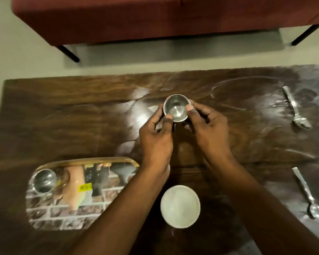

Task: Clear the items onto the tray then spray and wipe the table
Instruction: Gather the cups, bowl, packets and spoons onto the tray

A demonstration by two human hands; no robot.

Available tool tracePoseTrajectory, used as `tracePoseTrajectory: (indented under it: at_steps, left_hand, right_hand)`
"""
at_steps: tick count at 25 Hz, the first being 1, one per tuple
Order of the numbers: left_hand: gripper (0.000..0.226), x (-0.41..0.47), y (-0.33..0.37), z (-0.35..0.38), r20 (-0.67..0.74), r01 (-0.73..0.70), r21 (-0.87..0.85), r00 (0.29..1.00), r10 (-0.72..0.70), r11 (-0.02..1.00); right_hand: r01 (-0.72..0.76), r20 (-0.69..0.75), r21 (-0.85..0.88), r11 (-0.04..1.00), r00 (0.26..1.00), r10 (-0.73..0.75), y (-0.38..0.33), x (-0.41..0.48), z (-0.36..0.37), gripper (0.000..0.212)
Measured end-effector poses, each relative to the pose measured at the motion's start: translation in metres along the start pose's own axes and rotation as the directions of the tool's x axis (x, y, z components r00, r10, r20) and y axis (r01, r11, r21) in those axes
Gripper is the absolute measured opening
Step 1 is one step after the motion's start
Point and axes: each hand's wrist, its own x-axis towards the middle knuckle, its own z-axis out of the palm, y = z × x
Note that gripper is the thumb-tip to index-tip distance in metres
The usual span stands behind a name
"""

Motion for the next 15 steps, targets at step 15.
tracePoseTrajectory:
  at_steps: [15]
  left_hand:
    - [0.027,-0.046,-0.048,-0.272,-0.327,0.073,-0.217,0.934,-0.143,0.973]
  right_hand:
    - [-0.122,0.169,-0.164,0.979,0.974,0.150,0.096,-0.177,0.205,0.035]
